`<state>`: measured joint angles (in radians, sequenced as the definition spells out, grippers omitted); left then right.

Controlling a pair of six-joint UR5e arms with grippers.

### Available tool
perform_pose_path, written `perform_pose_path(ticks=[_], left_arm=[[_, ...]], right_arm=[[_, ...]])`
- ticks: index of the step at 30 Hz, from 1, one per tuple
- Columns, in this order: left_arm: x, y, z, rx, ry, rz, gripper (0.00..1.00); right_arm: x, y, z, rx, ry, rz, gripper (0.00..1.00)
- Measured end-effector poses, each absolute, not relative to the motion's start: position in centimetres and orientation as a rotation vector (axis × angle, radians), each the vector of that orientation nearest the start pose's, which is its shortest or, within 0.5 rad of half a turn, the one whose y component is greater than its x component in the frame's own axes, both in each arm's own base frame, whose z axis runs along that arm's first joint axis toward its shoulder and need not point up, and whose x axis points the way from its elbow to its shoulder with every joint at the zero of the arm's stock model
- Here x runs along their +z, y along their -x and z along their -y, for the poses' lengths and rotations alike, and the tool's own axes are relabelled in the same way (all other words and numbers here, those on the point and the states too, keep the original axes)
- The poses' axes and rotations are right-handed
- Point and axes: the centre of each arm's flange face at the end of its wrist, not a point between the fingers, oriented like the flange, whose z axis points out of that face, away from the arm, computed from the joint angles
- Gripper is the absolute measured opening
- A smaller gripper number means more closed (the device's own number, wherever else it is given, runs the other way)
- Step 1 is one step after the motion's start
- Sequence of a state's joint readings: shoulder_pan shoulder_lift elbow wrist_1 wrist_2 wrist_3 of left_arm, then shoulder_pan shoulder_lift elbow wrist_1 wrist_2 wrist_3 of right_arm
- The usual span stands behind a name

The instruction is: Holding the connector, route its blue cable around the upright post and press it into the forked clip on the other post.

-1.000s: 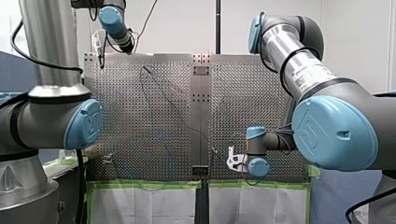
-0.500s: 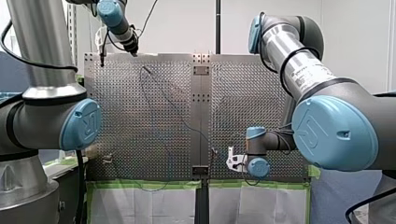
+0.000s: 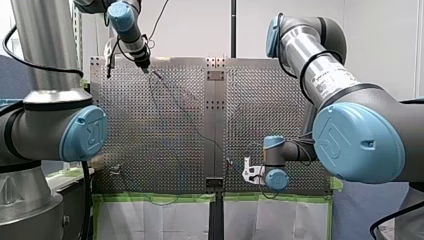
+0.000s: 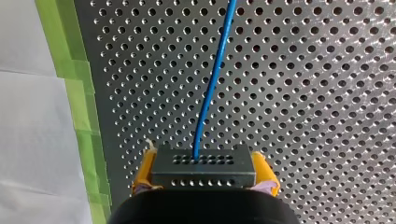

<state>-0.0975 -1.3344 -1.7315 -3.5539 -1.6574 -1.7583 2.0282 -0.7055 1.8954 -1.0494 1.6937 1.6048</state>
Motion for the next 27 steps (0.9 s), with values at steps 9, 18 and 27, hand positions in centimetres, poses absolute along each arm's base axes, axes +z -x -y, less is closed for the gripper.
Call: perform_pose_path(ticks=[9,18,27], left_arm=[[47.7,-33.1,15.5,-0.068,0.173,-1.939,1.0],[47.9,-32.9,14.7,0.006,0.237,-1.923,1.0],[48.0,-32.8,14.4,0.033,0.258,-1.916,1.0]], right_arm=[[-3.9,-35.3,44.3,1.375,-1.563,1.133,0.02],[-3.9,-35.3,44.2,1.376,-1.564,1.133,0.02],[-3.9,-35.3,44.2,1.375,-1.565,1.133,0.02]])
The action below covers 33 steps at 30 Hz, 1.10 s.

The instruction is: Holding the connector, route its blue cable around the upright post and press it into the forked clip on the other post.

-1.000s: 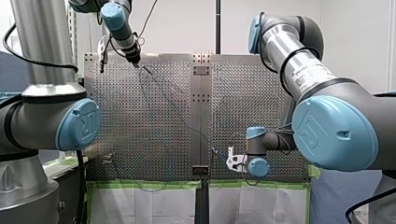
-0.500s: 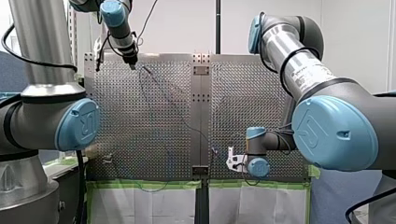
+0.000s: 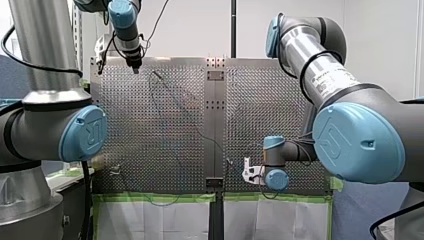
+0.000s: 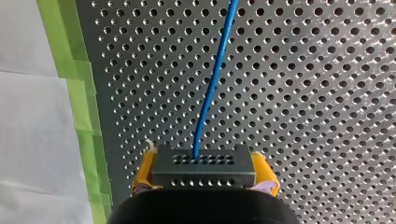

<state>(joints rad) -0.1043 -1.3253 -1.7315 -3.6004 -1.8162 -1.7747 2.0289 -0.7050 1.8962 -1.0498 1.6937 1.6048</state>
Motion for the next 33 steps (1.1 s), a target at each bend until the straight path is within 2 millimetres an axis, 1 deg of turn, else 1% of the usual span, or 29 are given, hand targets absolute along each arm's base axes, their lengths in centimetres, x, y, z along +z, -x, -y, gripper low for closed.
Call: perform_pose_path(ticks=[5,12,14,21,25,29,33], left_arm=[[48.0,-32.9,14.5,0.032,0.249,-1.912,1.0],[47.1,-34.2,15.4,0.024,0.173,-1.918,1.0],[47.1,-34.4,15.8,0.013,0.143,-1.908,1.0],[47.5,-34.6,17.7,-0.035,0.009,-1.85,1.0],[47.4,-34.7,18.9,-0.045,-0.046,-1.824,1.0],[46.7,-35.2,20.1,-0.037,-0.075,-1.811,1.0],[45.7,-35.9,21.4,-0.012,-0.108,-1.805,1.0]], right_arm=[[-3.9,-35.3,44.3,1.377,-1.563,1.132,0.02],[-4.0,-35.3,44.2,1.376,-1.564,1.132,0.02],[-4.0,-35.3,44.2,1.377,-1.564,1.132,0.02],[-3.9,-35.4,44.3,1.386,-1.569,1.125,0.02],[-3.9,-35.4,44.3,1.386,-1.57,1.125,0.02],[-3.9,-35.4,44.3,1.387,-1.569,1.125,0.02],[-3.9,-35.4,44.3,1.387,-1.568,1.125,0.02]])
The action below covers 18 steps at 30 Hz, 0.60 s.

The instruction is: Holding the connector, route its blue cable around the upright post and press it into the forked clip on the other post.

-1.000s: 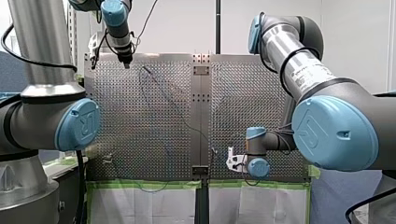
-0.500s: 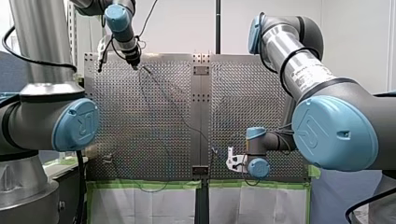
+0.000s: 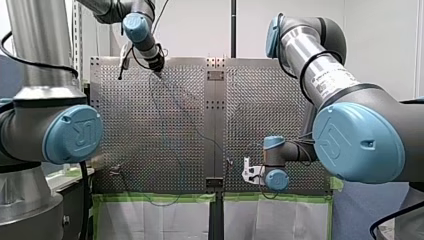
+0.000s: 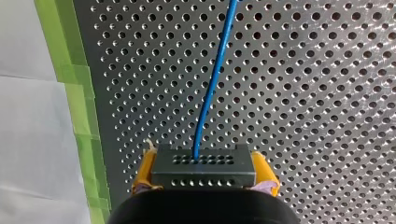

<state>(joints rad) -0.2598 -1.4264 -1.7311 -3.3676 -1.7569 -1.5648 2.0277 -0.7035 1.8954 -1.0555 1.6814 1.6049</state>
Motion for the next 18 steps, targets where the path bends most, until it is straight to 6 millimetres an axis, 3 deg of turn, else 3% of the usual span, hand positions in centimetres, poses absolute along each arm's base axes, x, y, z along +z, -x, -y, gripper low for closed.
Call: perform_pose_path(ticks=[18], left_arm=[[40.5,-38.0,27.6,0.03,-0.154,-1.785,1.0]], right_arm=[[-3.9,-35.4,44.3,1.392,-1.563,1.122,0.02]])
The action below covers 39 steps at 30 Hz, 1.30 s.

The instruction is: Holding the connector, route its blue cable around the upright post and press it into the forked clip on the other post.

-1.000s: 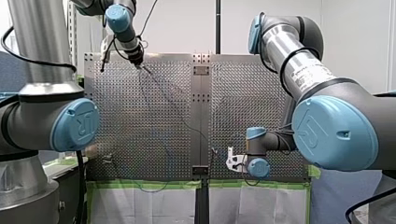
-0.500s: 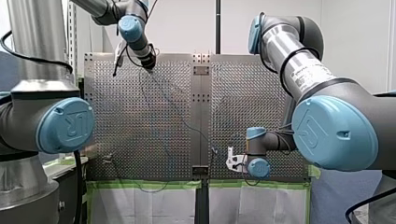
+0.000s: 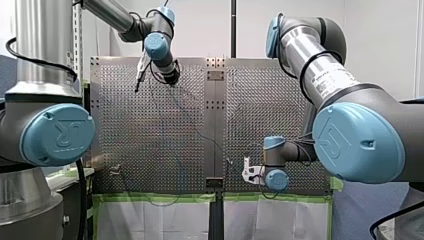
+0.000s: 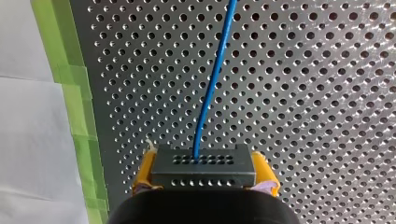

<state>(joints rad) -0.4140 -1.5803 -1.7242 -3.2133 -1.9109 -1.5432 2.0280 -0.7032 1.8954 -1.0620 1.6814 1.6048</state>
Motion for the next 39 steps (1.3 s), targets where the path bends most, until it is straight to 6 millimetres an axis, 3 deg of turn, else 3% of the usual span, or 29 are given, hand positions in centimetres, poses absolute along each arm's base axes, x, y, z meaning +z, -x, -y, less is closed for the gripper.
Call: perform_pose_path(ticks=[10,29,39], left_arm=[[38.2,-38.6,30.3,0.056,-0.148,-1.756,1.0],[38.9,-41.7,28.2,0.255,-0.053,-1.626,1.0],[39.5,-42.0,28.9,0.298,-0.101,-1.562,1.0]], right_arm=[[-3.9,-35.4,44.3,1.388,-1.568,1.125,0.02],[-4.1,-35.6,44.0,1.4,-1.598,1.134,0.02],[-4.1,-35.6,43.9,1.41,-1.607,1.134,0.02]])
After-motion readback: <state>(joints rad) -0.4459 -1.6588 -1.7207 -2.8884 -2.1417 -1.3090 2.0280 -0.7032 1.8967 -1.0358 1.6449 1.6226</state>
